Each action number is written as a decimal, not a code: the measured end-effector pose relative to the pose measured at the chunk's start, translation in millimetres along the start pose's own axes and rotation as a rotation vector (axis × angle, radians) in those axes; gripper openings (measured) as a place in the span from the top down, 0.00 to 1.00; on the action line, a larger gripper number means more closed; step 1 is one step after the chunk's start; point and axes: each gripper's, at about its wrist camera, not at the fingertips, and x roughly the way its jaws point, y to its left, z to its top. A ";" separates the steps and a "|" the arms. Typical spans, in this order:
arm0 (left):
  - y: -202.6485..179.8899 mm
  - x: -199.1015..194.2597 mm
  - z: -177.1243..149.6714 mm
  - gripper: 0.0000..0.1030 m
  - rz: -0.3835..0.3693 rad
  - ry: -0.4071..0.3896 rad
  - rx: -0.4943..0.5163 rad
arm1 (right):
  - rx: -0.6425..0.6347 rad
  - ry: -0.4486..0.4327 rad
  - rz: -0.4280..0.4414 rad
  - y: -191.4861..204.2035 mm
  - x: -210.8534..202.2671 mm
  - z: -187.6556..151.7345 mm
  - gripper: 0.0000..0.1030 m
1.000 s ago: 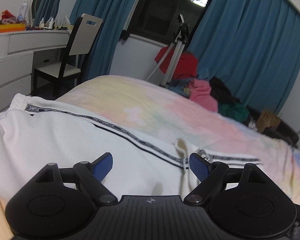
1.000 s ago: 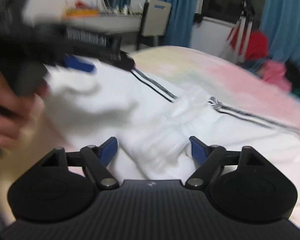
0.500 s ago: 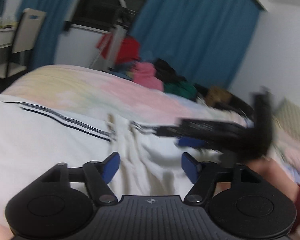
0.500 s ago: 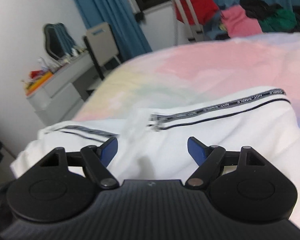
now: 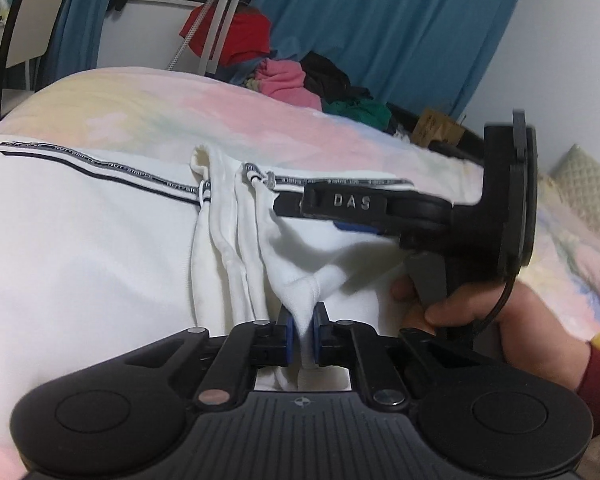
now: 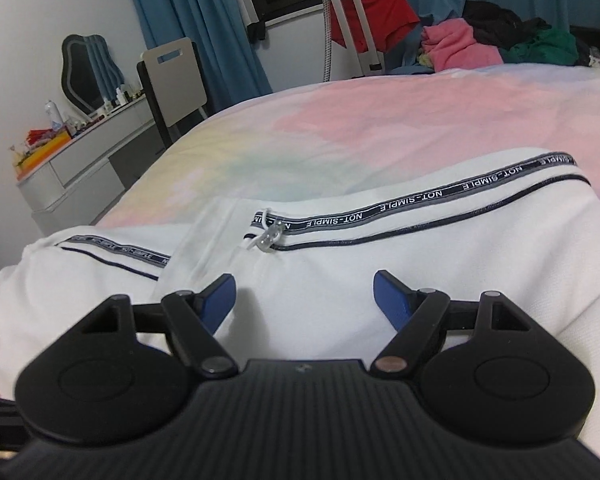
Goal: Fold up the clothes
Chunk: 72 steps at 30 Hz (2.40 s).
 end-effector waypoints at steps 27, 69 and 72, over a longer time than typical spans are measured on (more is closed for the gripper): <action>-46.0 -160.5 -6.2 0.01 0.225 -0.271 0.070 | -0.068 -0.159 -0.134 34.1 -195.8 -24.9 0.24; 215.6 -172.3 14.3 0.73 0.620 -0.427 -0.877 | -0.021 0.132 -0.217 -10.5 -91.4 -49.2 0.25; 194.6 -179.3 38.6 0.82 0.635 -0.458 -0.766 | 0.019 0.132 -0.198 -16.8 -90.9 -46.7 0.25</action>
